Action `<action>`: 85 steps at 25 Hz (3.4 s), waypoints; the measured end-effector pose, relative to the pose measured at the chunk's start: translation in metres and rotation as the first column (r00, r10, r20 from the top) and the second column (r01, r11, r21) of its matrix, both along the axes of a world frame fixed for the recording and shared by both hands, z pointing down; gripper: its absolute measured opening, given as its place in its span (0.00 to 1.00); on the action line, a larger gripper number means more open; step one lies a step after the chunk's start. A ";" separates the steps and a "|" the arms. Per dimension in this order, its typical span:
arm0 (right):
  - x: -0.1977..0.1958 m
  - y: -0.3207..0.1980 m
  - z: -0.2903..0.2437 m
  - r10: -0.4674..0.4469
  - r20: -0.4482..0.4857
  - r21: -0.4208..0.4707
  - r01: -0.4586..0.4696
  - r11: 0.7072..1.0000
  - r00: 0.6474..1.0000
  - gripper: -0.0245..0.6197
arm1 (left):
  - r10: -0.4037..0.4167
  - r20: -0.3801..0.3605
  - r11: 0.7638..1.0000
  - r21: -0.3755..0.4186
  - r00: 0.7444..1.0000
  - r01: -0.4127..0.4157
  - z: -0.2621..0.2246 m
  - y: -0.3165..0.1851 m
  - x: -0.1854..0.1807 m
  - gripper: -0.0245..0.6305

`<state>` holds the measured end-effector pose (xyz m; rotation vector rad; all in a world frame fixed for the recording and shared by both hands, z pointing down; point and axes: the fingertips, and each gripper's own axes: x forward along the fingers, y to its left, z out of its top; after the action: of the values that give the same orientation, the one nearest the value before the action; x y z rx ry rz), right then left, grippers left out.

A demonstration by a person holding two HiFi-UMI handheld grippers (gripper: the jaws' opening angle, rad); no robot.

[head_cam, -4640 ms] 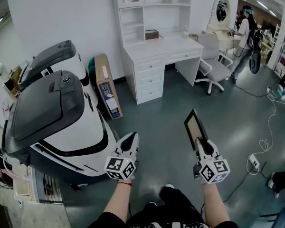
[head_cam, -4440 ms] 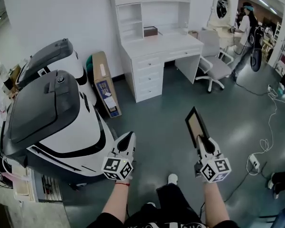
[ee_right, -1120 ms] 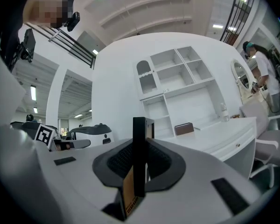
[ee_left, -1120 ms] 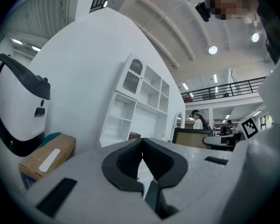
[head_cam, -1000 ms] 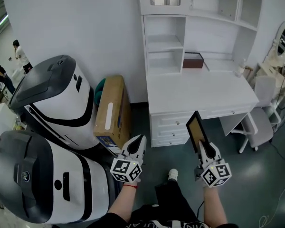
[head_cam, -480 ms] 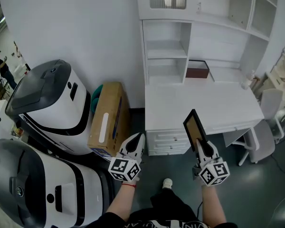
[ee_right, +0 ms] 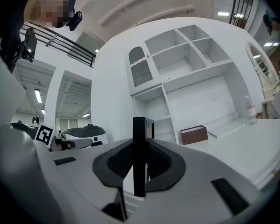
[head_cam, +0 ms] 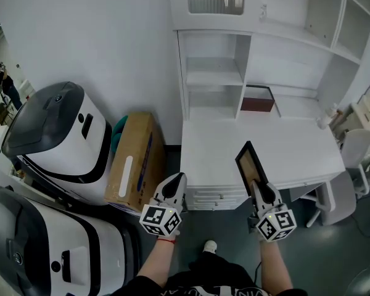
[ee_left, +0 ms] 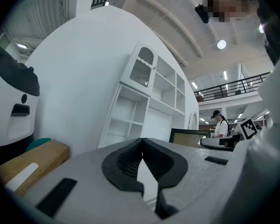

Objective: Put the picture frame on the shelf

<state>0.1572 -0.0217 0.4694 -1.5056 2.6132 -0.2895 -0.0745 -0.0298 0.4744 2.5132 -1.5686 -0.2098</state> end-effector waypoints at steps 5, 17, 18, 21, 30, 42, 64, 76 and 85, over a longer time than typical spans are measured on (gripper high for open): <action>0.002 -0.031 0.003 -0.030 -0.001 -0.002 0.030 1.000 1.000 0.12 | -0.020 -0.004 1.000 -0.003 1.000 0.020 0.003 -0.027 0.008 0.05; 0.002 -0.077 0.011 -0.060 0.018 -0.015 0.060 0.998 0.998 0.12 | -0.026 0.007 0.999 -0.027 1.000 0.027 0.015 -0.066 0.021 0.05; 0.001 -0.080 0.011 -0.062 0.020 -0.017 0.063 0.998 0.998 0.12 | -0.025 0.009 0.999 -0.029 1.000 0.025 0.016 -0.068 0.021 0.05; -0.006 -0.092 0.010 -0.066 0.019 -0.013 0.066 0.998 0.998 0.12 | -0.020 0.007 0.999 -0.030 1.000 0.020 0.016 -0.080 0.018 0.05; -0.017 -0.143 -0.017 -0.046 0.008 0.033 0.046 0.998 0.999 0.12 | 0.054 0.006 0.998 -0.014 0.999 -0.054 0.006 -0.140 0.024 0.05; -0.032 -0.210 -0.060 -0.030 0.033 0.109 0.026 0.994 0.999 0.12 | 0.123 0.005 0.992 0.027 0.992 -0.123 -0.017 -0.216 0.027 0.05; -0.041 -0.283 -0.098 0.103 0.066 0.160 -0.112 0.981 0.993 0.12 | 0.283 -0.016 0.959 -0.012 0.959 -0.283 -0.002 -0.314 0.033 0.05; -0.046 -0.334 -0.104 0.098 0.092 0.158 -0.112 0.981 0.991 0.12 | 0.272 -0.028 0.962 -0.021 0.962 -0.273 0.001 -0.335 0.032 0.05; -0.049 -0.378 -0.109 0.072 0.048 0.158 -0.079 0.984 0.996 0.12 | 0.232 -0.005 0.972 -0.032 0.973 -0.232 0.001 -0.348 0.040 0.05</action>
<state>0.1085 -0.4001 0.3603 -1.5228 2.4740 -0.1004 -0.0340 -0.3776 0.4758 2.6410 -1.2511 -0.1526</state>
